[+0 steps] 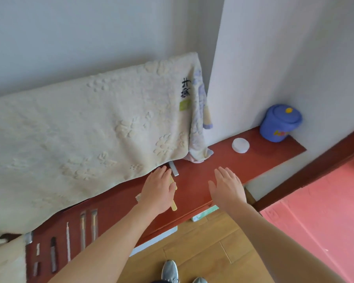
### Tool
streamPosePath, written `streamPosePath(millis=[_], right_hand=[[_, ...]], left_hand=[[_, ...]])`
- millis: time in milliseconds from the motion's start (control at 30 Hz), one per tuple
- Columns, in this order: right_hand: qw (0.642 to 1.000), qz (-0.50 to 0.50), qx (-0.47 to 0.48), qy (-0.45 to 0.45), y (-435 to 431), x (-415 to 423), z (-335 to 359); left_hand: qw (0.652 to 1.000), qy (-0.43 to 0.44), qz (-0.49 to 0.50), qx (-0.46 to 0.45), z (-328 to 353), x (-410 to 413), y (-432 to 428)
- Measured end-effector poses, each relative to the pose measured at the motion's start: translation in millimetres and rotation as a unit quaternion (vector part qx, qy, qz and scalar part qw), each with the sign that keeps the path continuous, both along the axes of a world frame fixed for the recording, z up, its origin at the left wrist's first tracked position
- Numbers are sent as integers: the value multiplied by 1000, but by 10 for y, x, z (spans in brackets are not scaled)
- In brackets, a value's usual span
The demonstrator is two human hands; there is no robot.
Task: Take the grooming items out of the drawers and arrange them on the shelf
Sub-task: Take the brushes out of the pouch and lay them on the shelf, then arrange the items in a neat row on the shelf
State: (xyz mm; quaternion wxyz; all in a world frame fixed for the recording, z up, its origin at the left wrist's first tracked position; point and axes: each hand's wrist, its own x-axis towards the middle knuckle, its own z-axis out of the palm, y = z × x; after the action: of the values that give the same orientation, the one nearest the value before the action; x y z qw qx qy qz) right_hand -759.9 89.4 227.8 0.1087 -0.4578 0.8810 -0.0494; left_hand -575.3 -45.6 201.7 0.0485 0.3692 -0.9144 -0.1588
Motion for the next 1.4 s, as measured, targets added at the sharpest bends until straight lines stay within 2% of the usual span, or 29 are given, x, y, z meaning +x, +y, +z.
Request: streamPosePath(millis=[233,467,667,933,1233,1400], right_hand=[[996,-89,-7,17,297,-635,154],[994,-104,-29,19,550,-1455,210],[998,-47,-34,17,599,-2247,125],[1000,29,-2,-10,322,-3005,13],[996,85,10,-4,-261,-3302,-167],[993,115,12,-20,-475,-3551,-206]], left_hand=[[995,29,-94,-15,1,-874,-33],[993,5,-110,-53,71,-1715,39],[997,-50,-39,-41,-7,-2311,244],[997,-37,68,-14,73,-2677,339],[996,-56,70,-20,-149,-2980,19],[992,-71,109,4,-180,-3132,-76]])
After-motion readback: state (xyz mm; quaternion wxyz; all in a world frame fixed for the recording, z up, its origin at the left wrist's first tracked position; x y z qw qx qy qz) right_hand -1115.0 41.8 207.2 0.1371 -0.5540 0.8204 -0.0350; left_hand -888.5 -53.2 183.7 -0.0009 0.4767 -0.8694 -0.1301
